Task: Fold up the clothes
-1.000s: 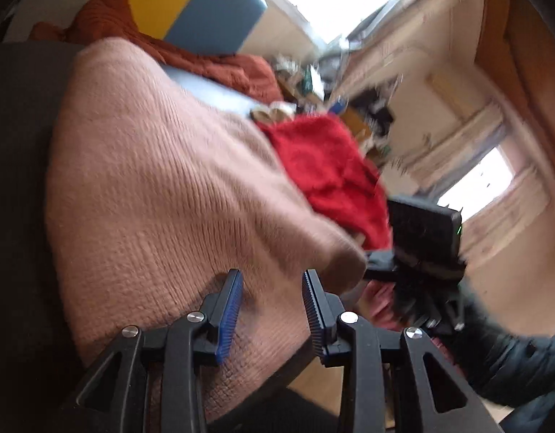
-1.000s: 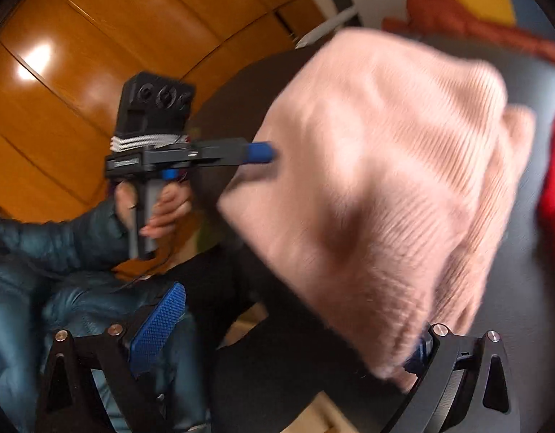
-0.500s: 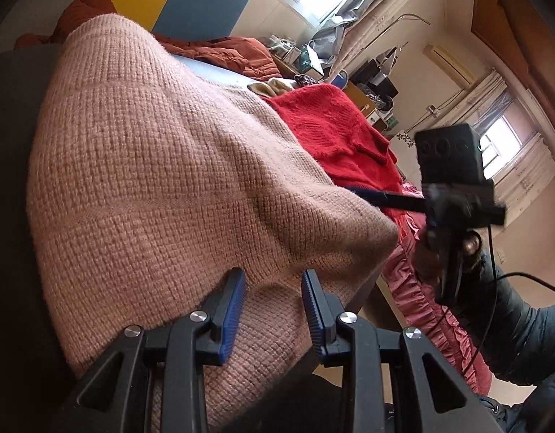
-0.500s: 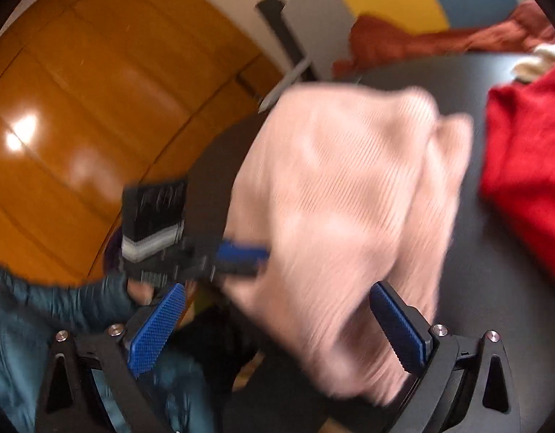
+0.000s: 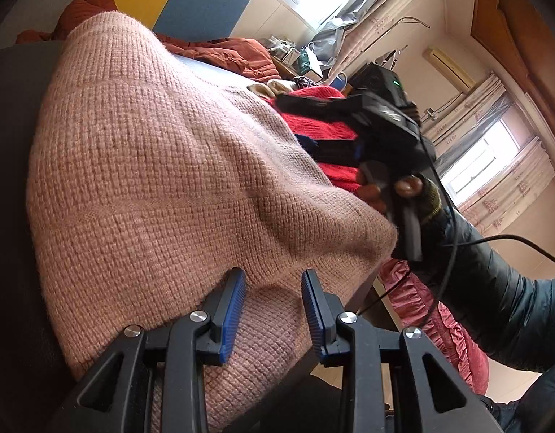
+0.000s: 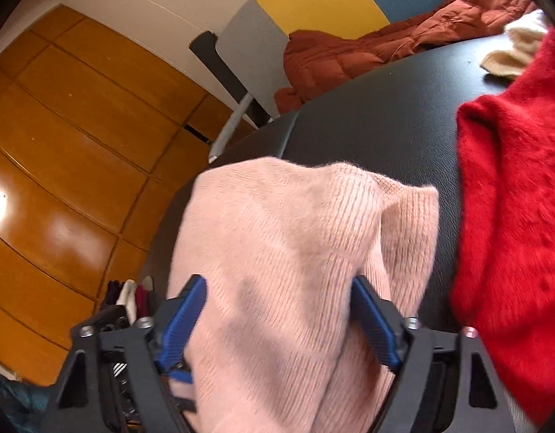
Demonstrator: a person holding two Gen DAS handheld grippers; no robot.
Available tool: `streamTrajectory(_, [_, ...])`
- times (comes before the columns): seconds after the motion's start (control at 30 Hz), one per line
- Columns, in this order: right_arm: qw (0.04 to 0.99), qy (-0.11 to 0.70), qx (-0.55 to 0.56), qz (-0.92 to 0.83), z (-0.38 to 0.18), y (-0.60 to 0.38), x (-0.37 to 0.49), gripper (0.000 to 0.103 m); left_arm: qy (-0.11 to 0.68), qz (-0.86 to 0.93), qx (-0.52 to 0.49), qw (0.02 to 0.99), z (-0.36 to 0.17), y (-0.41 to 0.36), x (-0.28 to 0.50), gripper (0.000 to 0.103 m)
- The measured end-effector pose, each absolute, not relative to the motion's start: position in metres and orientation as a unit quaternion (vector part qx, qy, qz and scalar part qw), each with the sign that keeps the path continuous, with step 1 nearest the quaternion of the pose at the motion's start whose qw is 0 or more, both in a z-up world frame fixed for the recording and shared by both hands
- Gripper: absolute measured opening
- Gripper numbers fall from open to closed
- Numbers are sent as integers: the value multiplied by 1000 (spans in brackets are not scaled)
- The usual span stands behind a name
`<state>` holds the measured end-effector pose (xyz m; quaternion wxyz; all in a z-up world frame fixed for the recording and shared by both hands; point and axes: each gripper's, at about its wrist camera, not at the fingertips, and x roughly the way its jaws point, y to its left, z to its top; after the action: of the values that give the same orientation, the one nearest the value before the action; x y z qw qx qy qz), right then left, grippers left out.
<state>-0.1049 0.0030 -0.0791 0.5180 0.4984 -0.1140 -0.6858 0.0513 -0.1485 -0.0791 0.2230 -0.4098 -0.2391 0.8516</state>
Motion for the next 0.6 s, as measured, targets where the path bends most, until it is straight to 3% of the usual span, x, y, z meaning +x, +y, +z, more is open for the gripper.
streamTrajectory(0.07, [512, -96, 501, -691, -82, -7, -109, 54, -231, 855, -410, 219, -77, -144, 49, 32])
streamTrajectory(0.13, [502, -70, 501, -702, -83, -8, -113, 29, -216, 859, -410, 217, -71, -141, 50, 33])
streamTrajectory(0.2, [488, -39, 487, -723, -76, -7, -110, 14, -205, 864, -405, 218, -63, -141, 52, 34])
streamTrajectory(0.4, [499, -12, 382, -778, -24, 25, -90, 13, -199, 884, -351, 238, -27, -139, 35, 37])
streamTrajectory(0.6, [453, -7, 394, -799, -52, 46, -104, 13, -130, 869, -411, 242, -51, -91, -13, 37])
